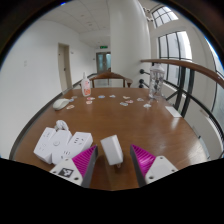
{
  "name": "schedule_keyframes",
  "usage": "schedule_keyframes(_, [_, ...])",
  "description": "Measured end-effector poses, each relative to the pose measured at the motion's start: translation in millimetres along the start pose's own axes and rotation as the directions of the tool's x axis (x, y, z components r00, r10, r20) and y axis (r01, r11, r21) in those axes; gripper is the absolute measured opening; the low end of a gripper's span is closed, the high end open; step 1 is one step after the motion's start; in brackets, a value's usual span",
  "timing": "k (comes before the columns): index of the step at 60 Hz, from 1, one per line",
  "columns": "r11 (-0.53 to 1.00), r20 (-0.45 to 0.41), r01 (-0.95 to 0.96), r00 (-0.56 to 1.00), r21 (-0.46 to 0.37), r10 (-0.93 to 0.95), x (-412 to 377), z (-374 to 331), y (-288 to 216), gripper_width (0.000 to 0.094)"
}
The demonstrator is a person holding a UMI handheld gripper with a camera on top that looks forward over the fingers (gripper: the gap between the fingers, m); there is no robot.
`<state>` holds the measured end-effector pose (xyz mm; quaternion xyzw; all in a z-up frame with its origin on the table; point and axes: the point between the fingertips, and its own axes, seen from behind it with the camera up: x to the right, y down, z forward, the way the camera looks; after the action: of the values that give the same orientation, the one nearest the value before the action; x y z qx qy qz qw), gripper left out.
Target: Unplug charger
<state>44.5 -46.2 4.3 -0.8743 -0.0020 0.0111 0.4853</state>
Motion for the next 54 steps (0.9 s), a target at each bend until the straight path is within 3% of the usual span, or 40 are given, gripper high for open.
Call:
schedule_keyframes(1, [1.0,0.003,0.003,1.0,0.002,-0.003,-0.7,-1.0,0.2,0.0772])
schedule_keyframes(5, [1.0,0.002,0.01,1.0,0.016,-0.01,-0.4,-6.9,0.3,0.0845])
schedule_keyframes(27, [0.991,0.0,0.007,1.0,0.131,-0.007,6.9,-84.9,-2.7,0.0837])
schedule_keyframes(44, [0.961,-0.073,0.129,0.991,0.245,-0.115,-4.5,-147.3,3.5,0.0834])
schedule_keyframes(54, [0.953,-0.052,0.083,0.996,0.291,-0.071,-1.1,-155.7,0.4,0.0827])
